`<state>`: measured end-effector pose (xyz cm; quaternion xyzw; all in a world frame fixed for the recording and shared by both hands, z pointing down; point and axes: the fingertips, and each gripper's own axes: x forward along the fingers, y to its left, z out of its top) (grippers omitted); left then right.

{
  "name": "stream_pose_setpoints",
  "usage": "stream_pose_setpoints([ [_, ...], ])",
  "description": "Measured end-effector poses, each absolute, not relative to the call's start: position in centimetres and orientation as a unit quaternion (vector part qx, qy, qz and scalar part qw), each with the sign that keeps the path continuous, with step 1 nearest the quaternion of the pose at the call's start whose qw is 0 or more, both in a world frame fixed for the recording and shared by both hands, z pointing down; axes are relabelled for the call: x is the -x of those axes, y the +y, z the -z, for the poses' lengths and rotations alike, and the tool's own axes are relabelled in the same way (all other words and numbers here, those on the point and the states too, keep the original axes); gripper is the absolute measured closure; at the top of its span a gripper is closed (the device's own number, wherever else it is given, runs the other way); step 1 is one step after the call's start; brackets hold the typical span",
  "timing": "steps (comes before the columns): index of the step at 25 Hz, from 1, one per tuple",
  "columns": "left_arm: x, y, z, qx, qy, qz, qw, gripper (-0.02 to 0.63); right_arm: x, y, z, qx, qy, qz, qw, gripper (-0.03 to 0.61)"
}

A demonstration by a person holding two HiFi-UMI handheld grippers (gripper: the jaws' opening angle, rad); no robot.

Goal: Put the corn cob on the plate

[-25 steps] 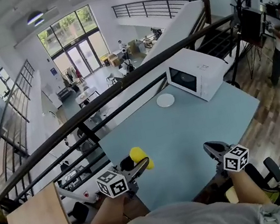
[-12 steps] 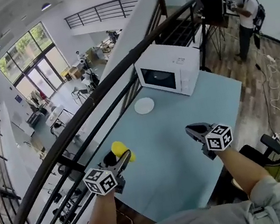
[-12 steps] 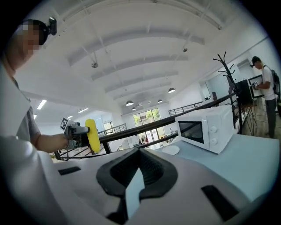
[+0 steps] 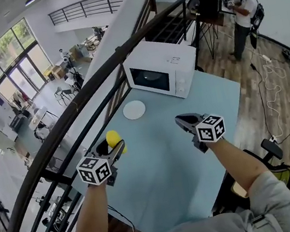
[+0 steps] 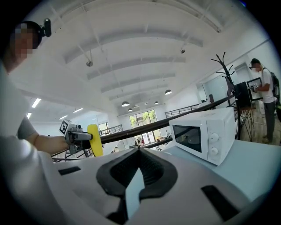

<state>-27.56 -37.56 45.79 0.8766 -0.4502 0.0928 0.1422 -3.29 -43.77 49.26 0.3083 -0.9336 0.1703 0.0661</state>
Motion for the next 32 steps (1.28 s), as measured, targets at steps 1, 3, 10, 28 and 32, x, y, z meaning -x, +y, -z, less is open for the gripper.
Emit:
stream_pose_setpoints([
  [1,27.4,-38.6,-46.1,-0.877,-0.449,-0.099,0.14,0.351,3.5,-44.3,-49.3,-0.307,-0.934,-0.17,0.064,0.561],
  [3,27.2,-40.5,-46.8,-0.877,-0.448,-0.115,0.135,0.351,3.6,-45.2,-49.6,-0.307,-0.934,-0.171,0.059,0.561],
  [10,26.2,-46.3,-49.9,-0.873,-0.443,-0.164,0.126,0.351,3.0,-47.4,-53.6,-0.334,-0.921,-0.197,0.045,0.561],
  [28,24.2,-46.7,-50.5,-0.879,-0.426,-0.17,0.13,0.351,4.3,-43.7,-55.1,-0.329,-0.919,-0.21,0.059,0.561],
  [32,24.7,-44.1,-47.5,-0.882,-0.429,-0.155,0.12,0.351,4.3,-40.9,-51.4,-0.328,-0.923,-0.194,0.047,0.561],
])
